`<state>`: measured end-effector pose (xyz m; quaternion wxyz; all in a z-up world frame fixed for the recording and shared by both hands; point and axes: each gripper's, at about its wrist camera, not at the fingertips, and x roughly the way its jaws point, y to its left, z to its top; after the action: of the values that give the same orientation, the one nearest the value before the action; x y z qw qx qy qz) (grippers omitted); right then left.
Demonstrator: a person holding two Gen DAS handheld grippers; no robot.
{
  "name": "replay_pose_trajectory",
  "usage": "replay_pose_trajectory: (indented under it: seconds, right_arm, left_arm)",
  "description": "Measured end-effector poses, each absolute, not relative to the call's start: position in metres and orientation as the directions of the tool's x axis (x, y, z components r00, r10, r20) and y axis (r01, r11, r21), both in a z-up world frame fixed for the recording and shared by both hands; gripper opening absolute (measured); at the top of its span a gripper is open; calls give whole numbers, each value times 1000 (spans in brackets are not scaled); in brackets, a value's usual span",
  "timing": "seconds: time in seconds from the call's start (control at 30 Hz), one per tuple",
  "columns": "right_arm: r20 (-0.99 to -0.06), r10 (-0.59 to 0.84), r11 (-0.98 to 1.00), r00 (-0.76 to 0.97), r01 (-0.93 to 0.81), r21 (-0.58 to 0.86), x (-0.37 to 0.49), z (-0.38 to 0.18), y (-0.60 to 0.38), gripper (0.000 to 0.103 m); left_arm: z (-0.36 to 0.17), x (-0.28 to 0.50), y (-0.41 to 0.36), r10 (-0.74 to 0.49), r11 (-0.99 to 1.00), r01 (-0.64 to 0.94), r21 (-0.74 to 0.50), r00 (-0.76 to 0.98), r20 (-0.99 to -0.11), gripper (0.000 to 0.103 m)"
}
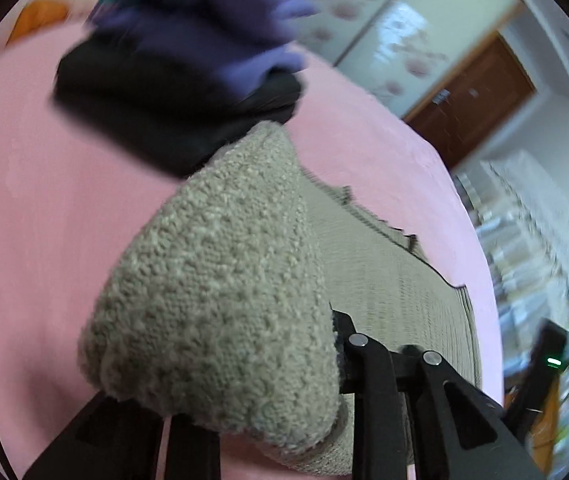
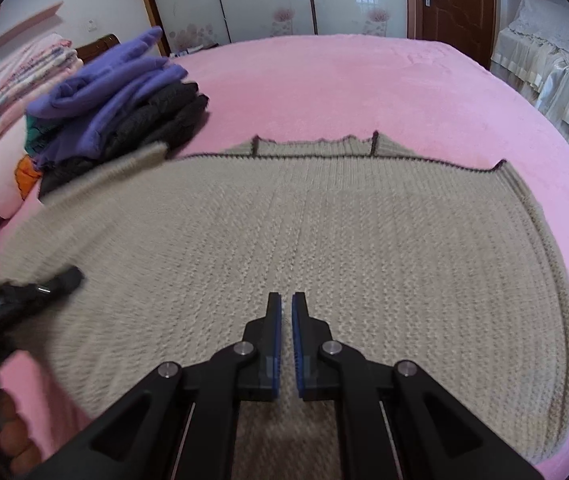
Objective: Fold large clothes
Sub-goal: 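Grasp the folded cardigan corner with the left gripper and lift it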
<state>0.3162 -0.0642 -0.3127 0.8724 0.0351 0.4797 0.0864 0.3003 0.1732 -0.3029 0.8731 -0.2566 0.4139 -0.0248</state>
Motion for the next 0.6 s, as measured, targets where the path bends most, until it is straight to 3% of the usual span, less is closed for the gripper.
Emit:
replay_pose_trajectory:
  seconds: [0.17,0.4,0.6]
  right_arm:
    - [-844,220,975,489,-147,169,321,-341,-57,7]
    - [-828,342,940,444,-167,298,331,-350,-78,6]
    - [-771,465,873,435,-81,481,325,-330,-133,5]
  left_arm:
    - [-265,302,133,-237,928,-45,-371,698,-676,21]
    - [-227,292,52,-312,950,236,-205,727,-611,21]
    - [-208,293,-3,-446,893,388,-230,687,-573,21]
